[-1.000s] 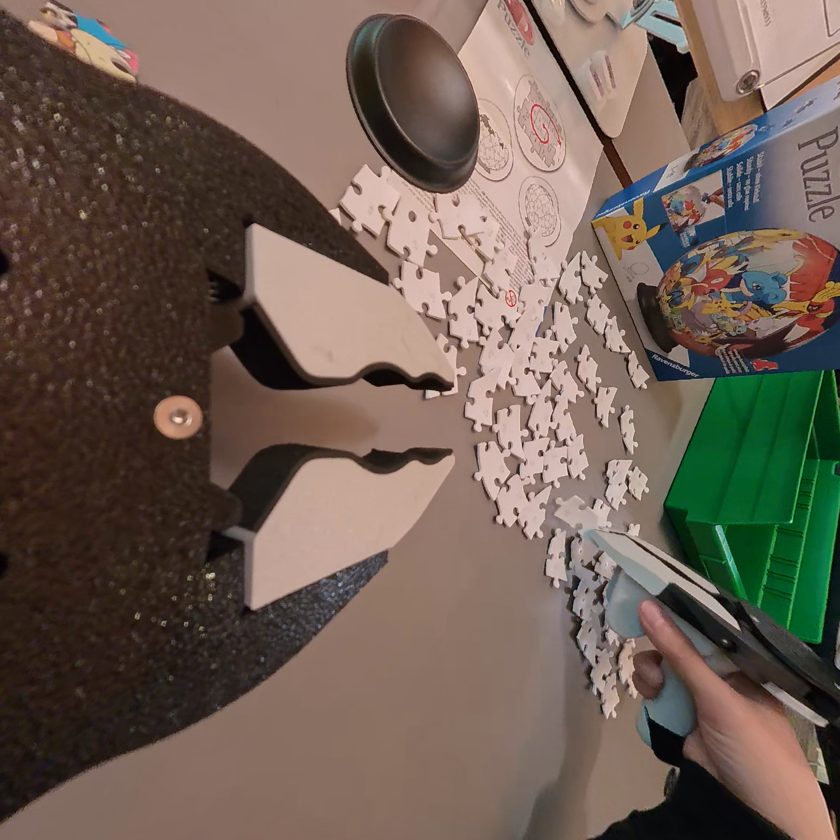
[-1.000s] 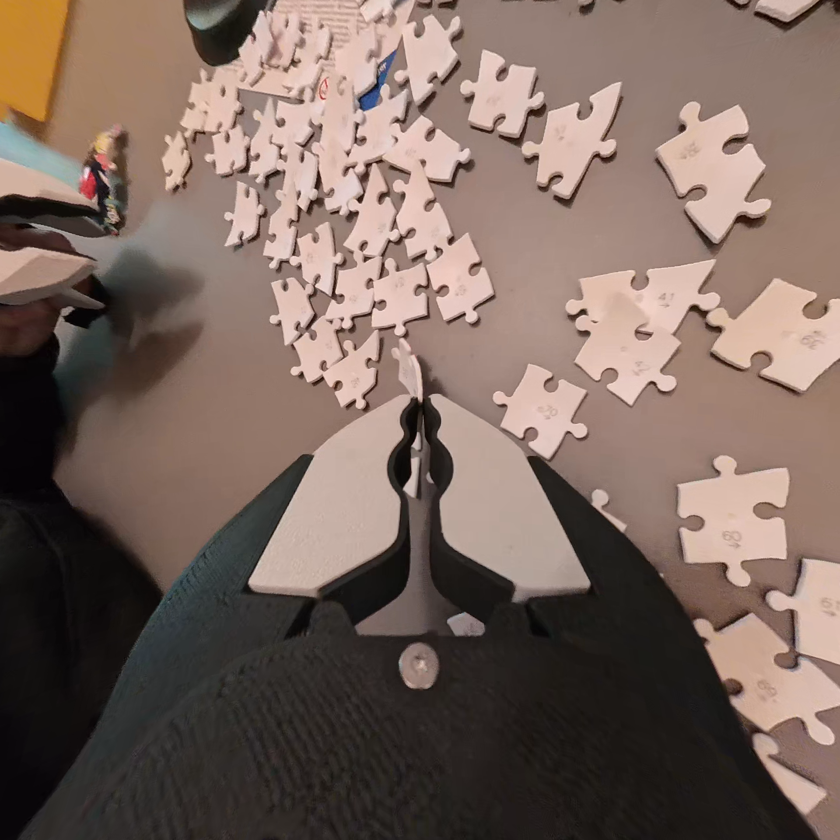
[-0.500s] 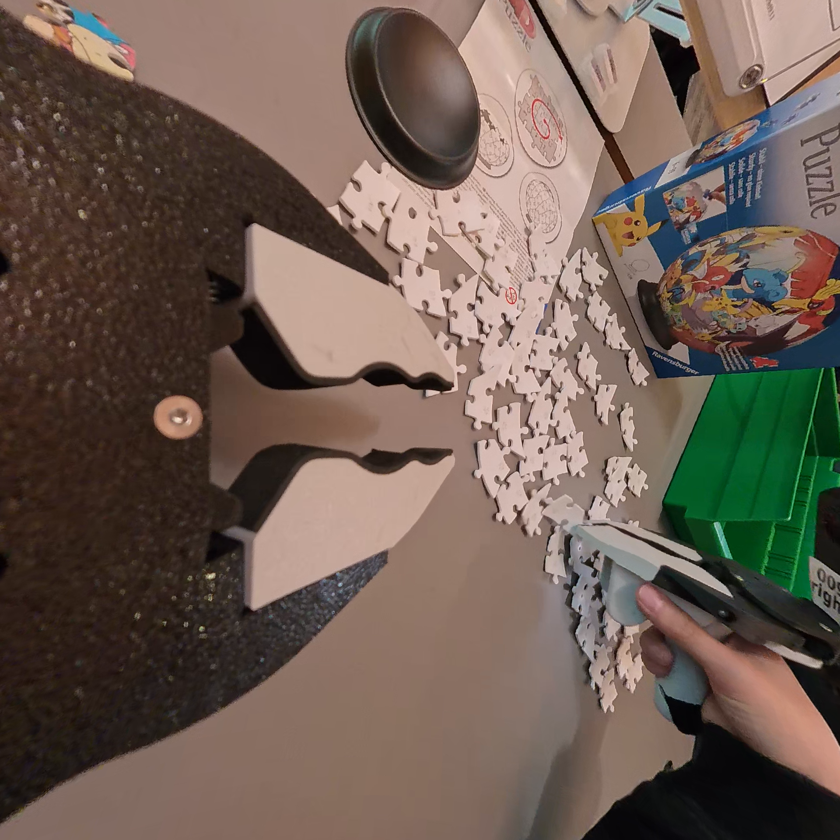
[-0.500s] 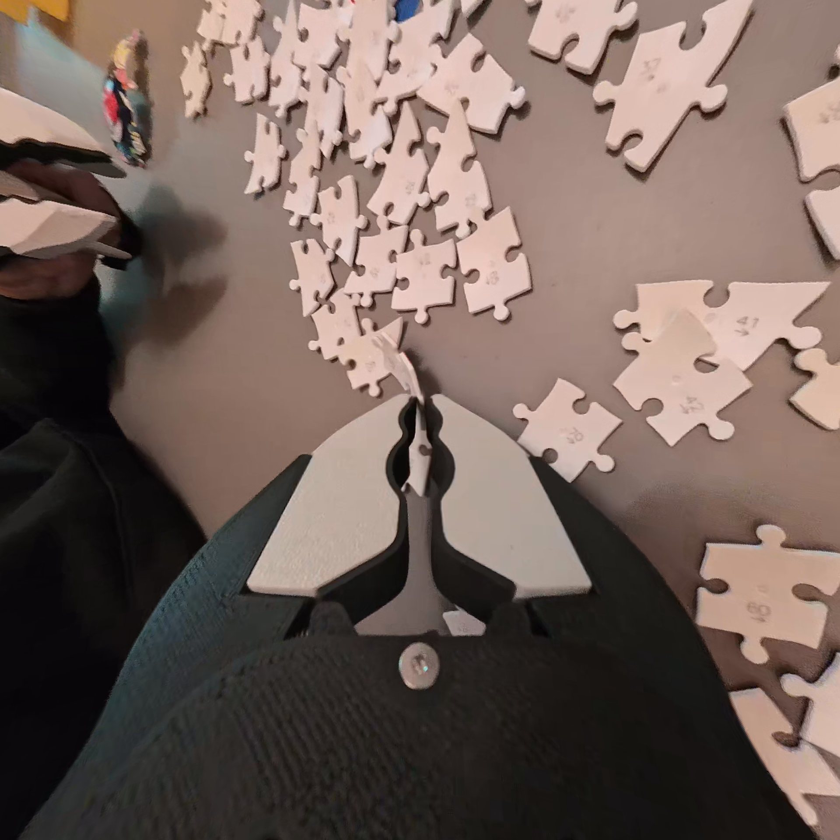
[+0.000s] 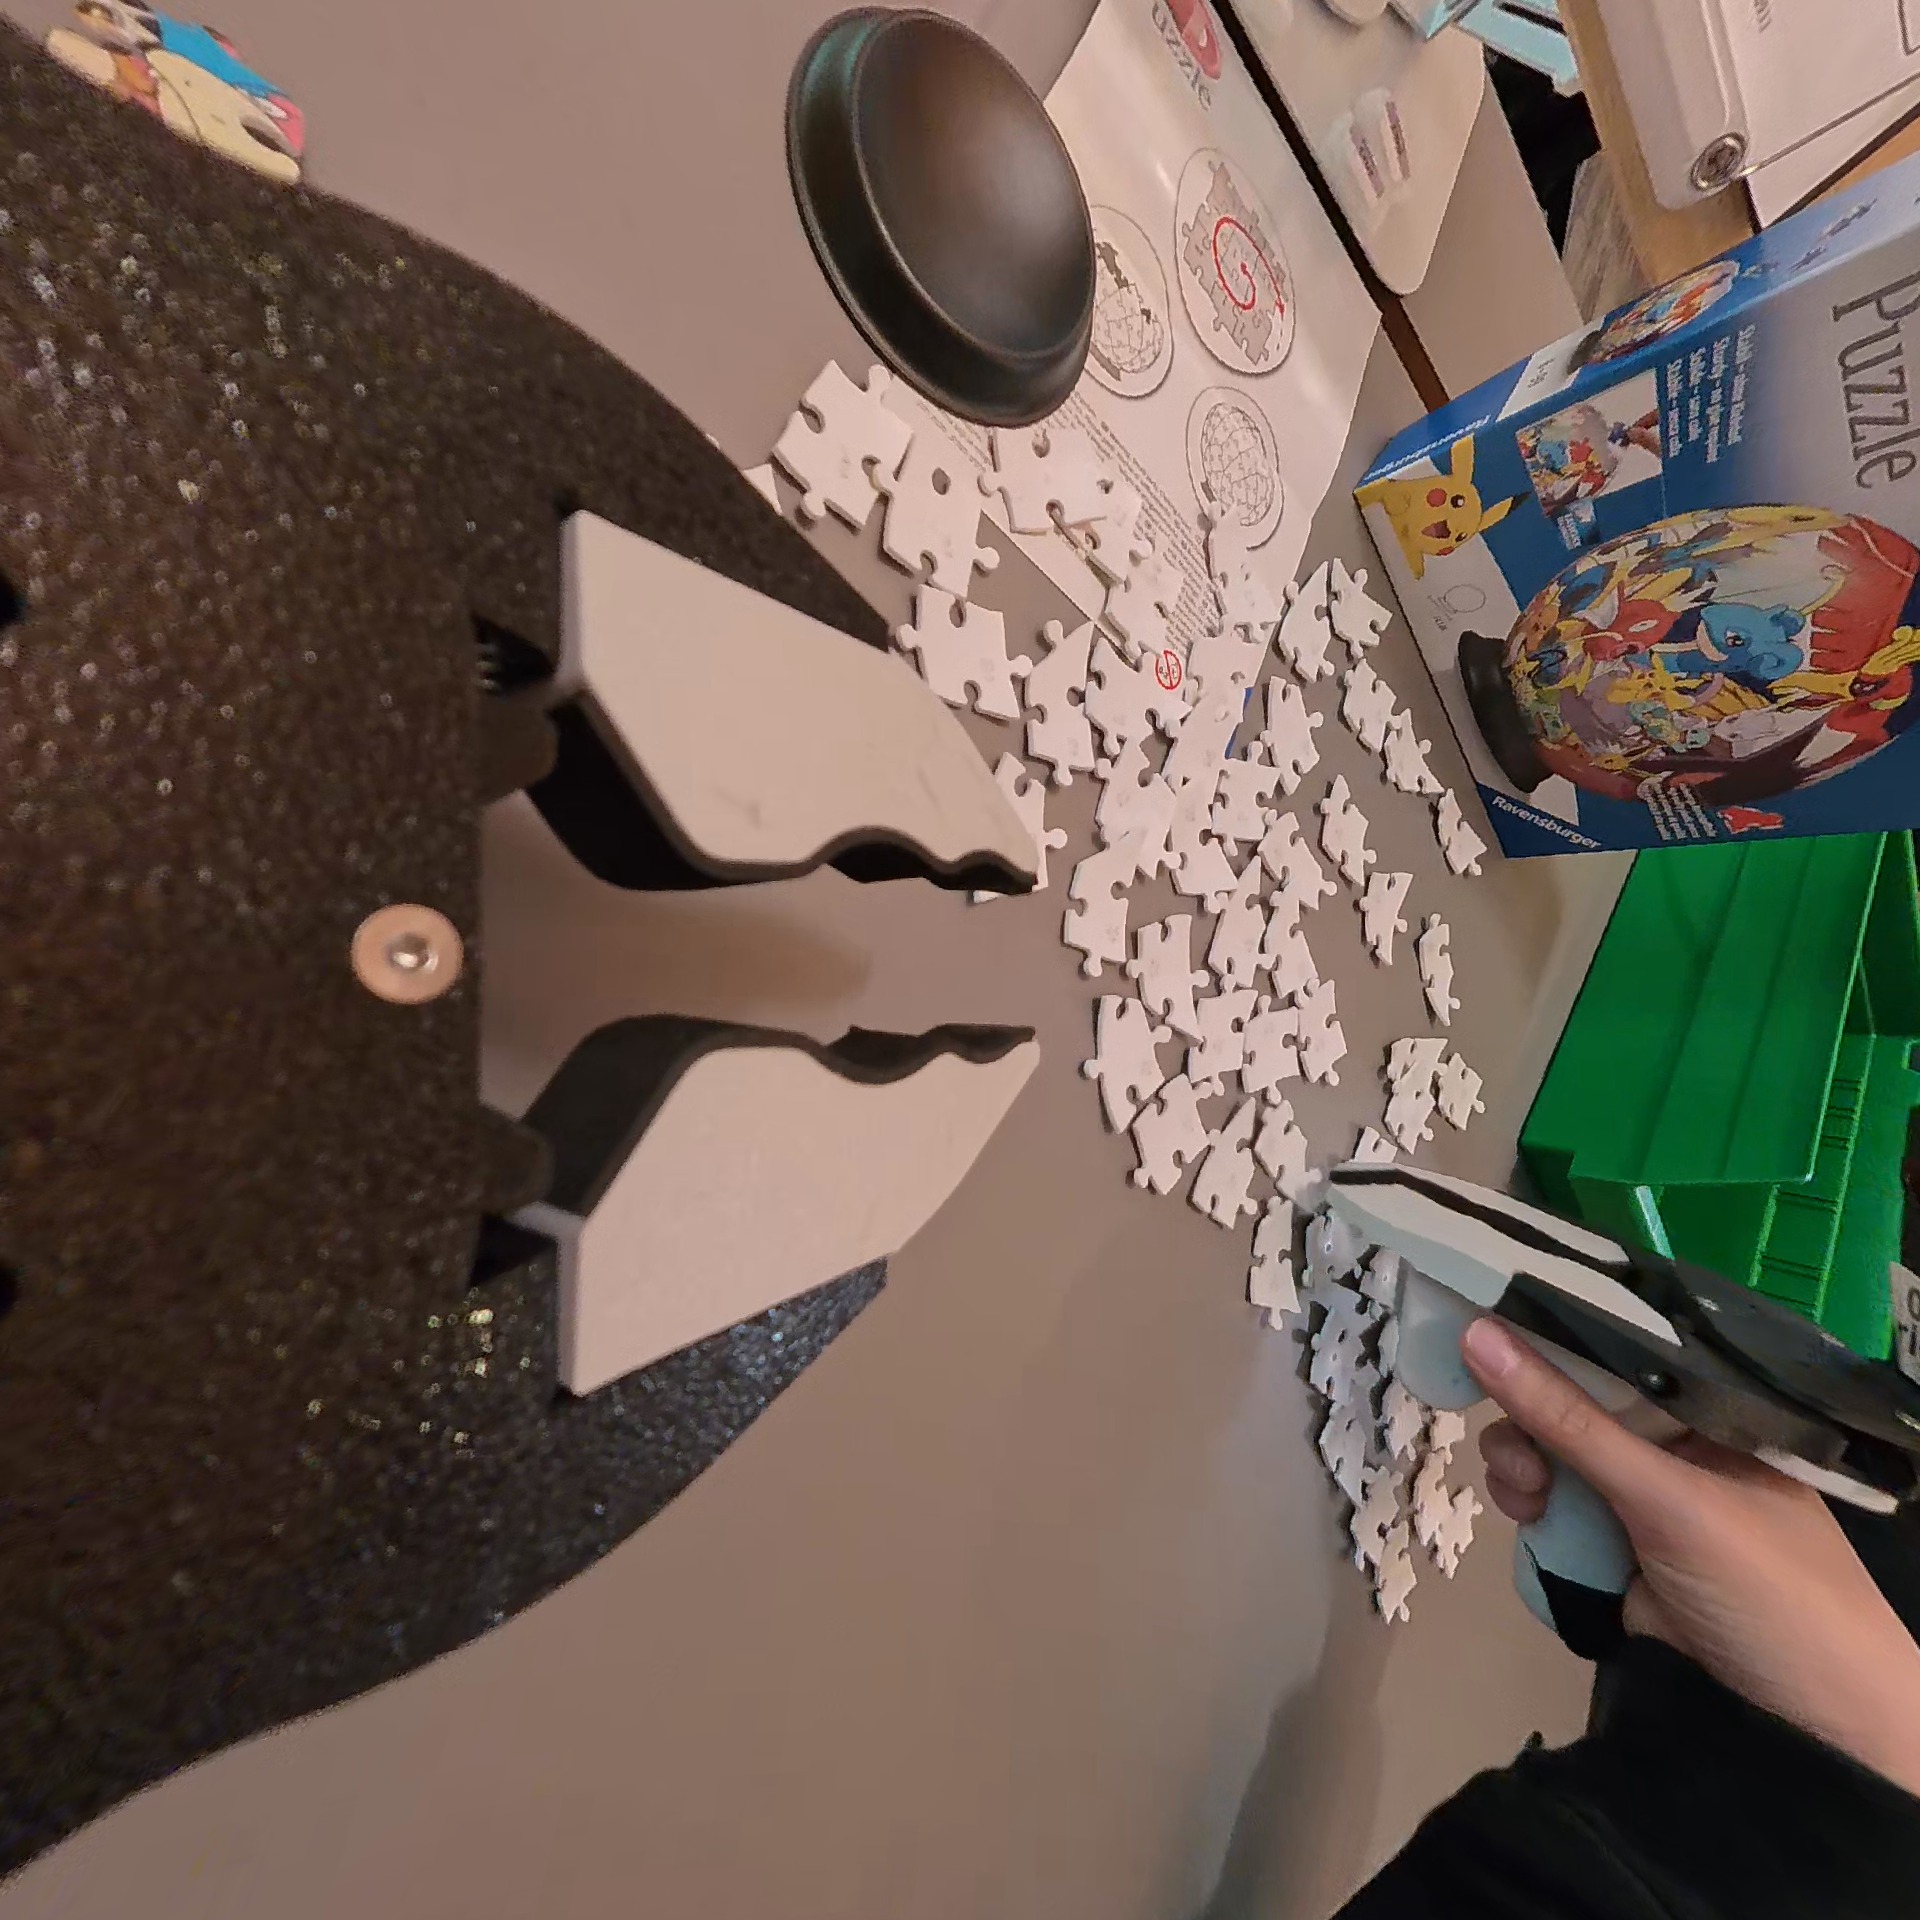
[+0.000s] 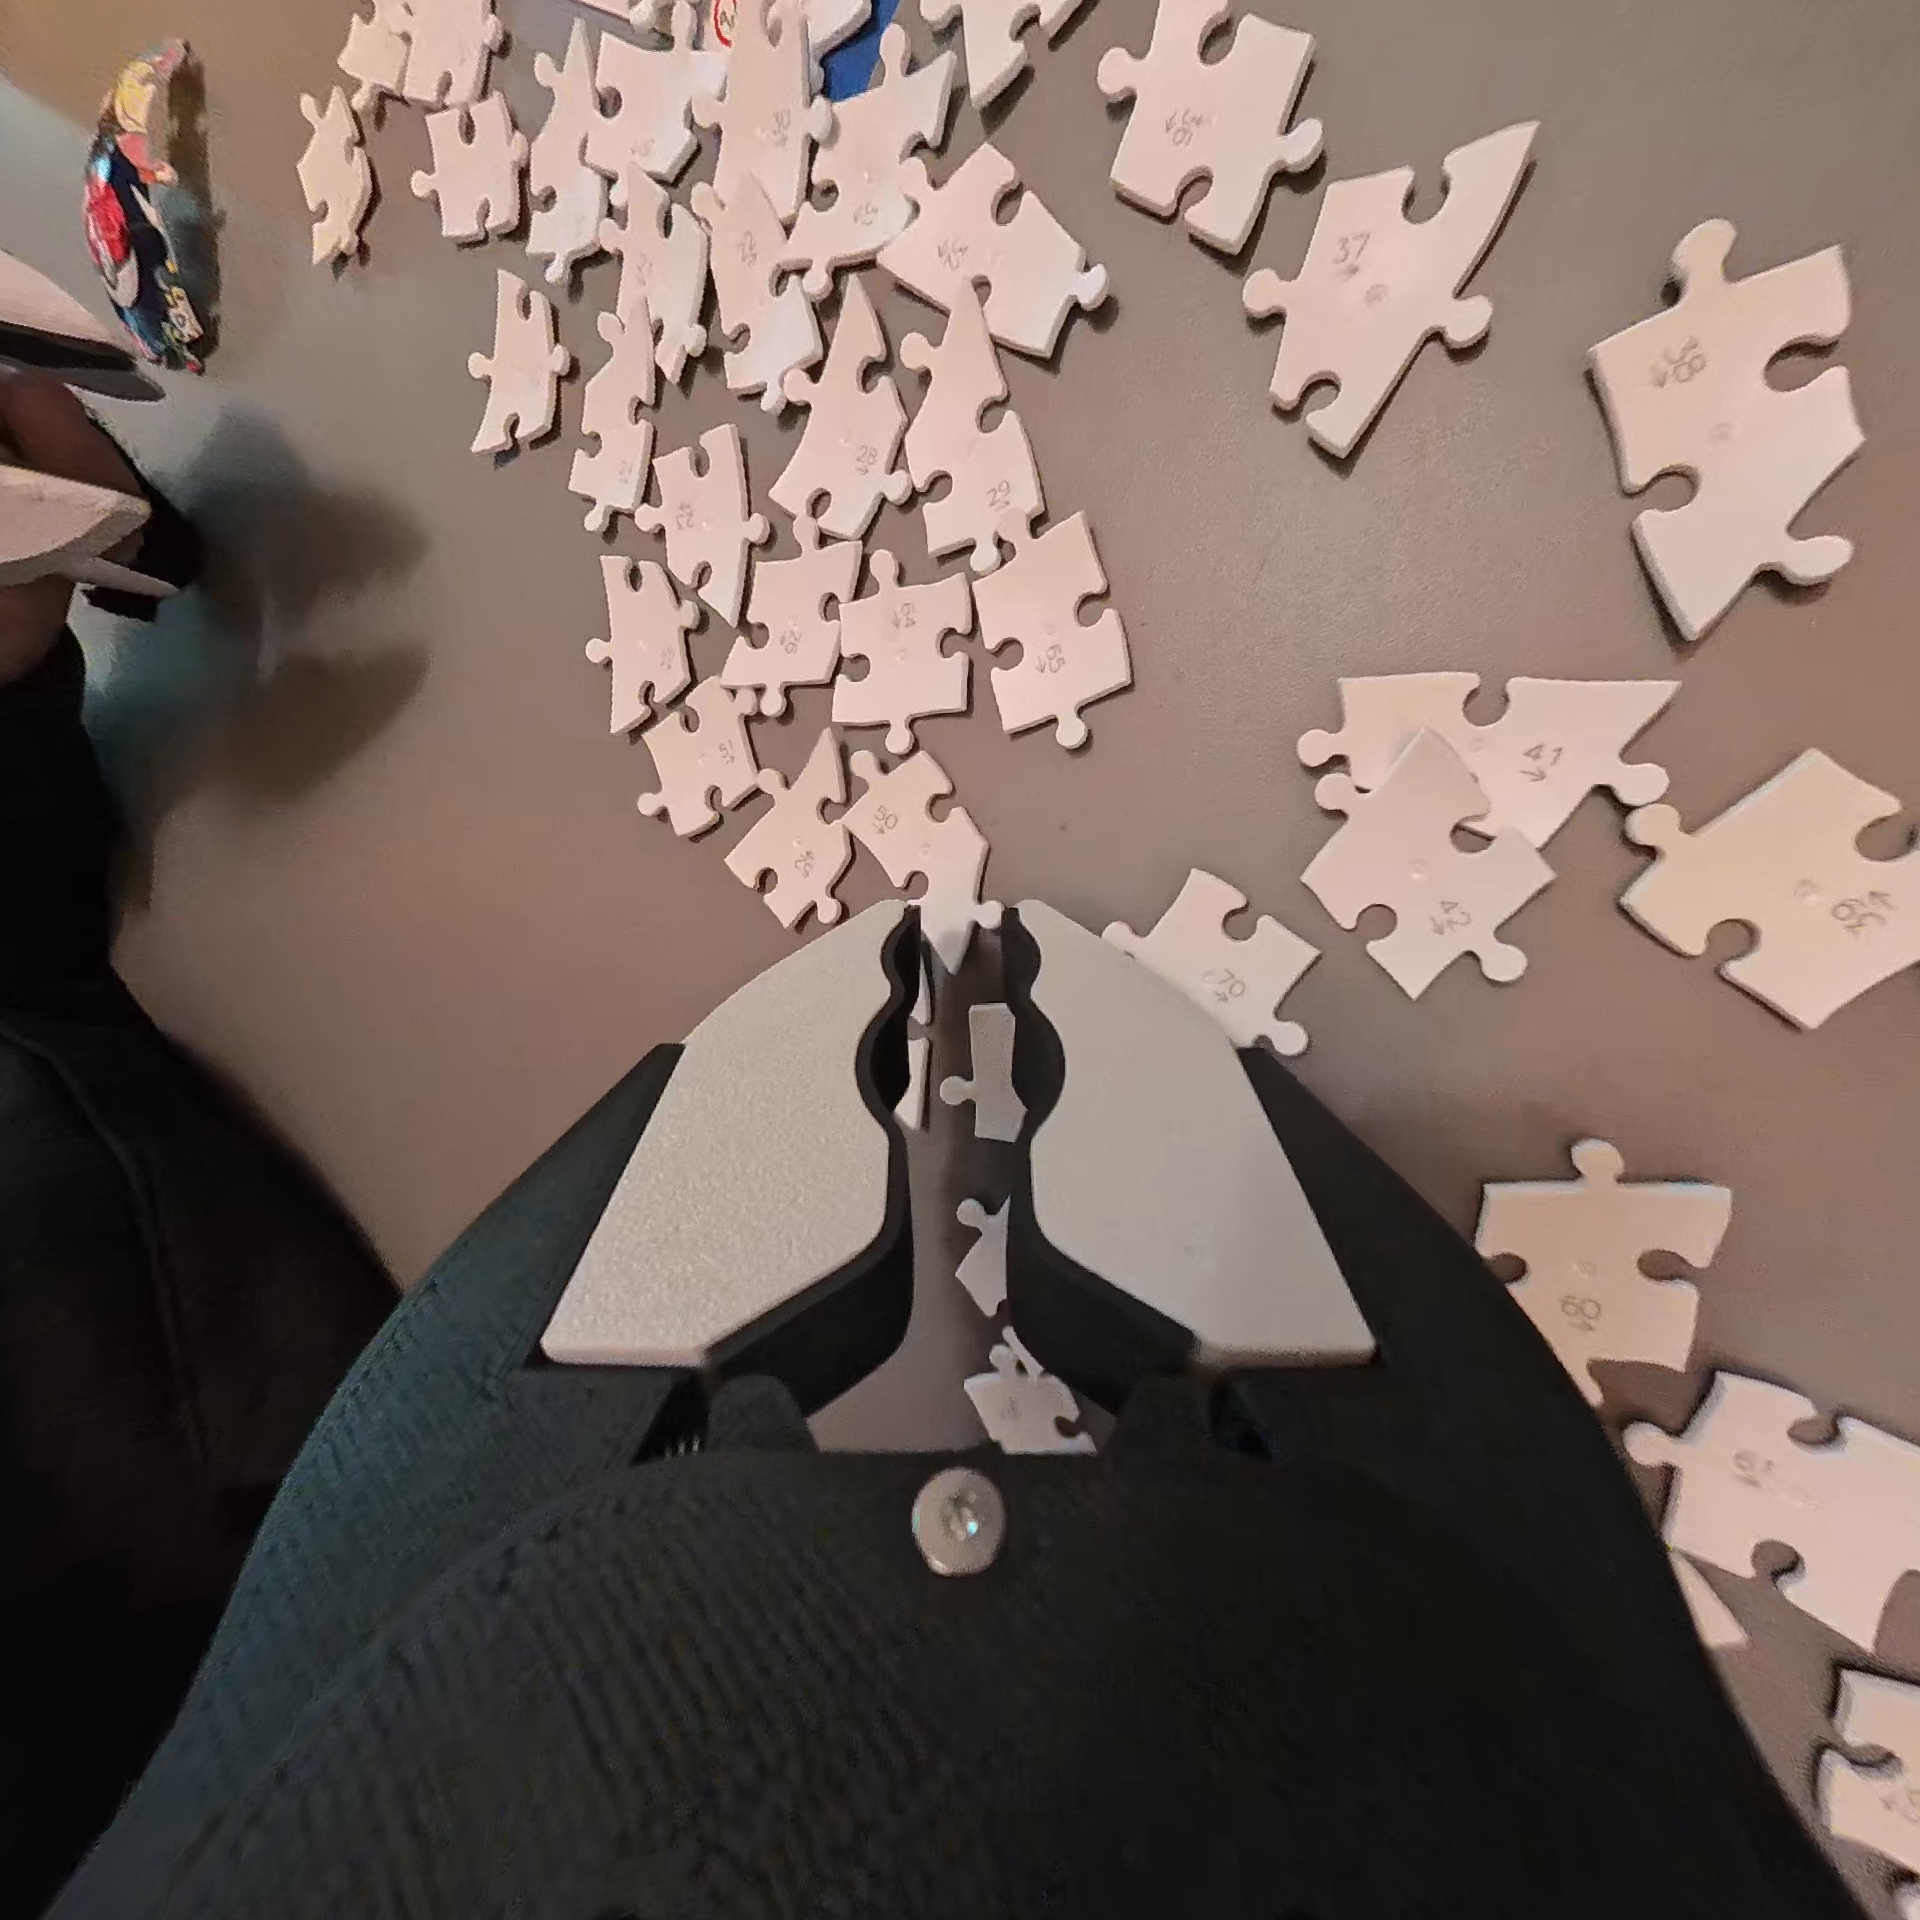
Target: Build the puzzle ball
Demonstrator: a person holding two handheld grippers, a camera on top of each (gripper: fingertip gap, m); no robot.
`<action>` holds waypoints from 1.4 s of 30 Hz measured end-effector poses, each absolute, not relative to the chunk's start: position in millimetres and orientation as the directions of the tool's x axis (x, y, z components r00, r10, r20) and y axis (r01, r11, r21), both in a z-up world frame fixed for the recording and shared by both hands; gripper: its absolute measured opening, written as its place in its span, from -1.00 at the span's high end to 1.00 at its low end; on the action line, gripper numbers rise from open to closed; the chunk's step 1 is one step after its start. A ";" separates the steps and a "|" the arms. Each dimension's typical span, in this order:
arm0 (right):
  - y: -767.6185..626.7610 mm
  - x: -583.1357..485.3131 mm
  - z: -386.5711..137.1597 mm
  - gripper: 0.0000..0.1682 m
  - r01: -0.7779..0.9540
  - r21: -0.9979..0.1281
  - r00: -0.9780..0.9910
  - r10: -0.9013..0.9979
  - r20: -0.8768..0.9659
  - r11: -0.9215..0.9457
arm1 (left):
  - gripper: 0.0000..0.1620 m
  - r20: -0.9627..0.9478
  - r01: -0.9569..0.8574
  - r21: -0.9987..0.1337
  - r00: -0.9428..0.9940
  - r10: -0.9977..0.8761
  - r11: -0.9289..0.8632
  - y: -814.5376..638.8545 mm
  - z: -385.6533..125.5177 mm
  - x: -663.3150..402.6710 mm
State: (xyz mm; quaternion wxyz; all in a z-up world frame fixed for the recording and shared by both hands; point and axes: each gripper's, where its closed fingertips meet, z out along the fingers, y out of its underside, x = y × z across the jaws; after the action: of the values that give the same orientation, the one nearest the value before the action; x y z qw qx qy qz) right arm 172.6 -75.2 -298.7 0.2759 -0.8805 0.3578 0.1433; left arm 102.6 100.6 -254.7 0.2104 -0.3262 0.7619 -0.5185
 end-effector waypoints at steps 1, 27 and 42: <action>-76.0 174.0 -294.6 0.82 -0.705 -0.399 0.709 -0.555 -0.436 -0.587 | 0.72 0.019 -0.279 -0.928 -0.697 -0.717 0.247 100.8 -254.4 102.8; -22.0 129.7 -246.4 0.43 -0.275 -0.798 0.912 -0.407 -0.042 -0.536 | 0.30 -0.241 -0.757 -0.585 -0.182 -0.953 0.293 540.6 -239.6 208.7; -36.2 136.2 -251.4 0.43 -0.307 -0.779 0.897 -0.439 -0.045 -0.548 | 0.60 -0.034 -0.904 -0.425 -0.030 -0.999 0.042 564.8 -313.2 247.4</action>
State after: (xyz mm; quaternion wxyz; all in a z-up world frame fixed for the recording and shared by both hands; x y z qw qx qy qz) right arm 136.2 -36.2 -251.4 0.4254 -0.8762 0.2127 -0.0778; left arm 247.4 564.8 -313.2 0.1635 -0.6769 0.7030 -0.1446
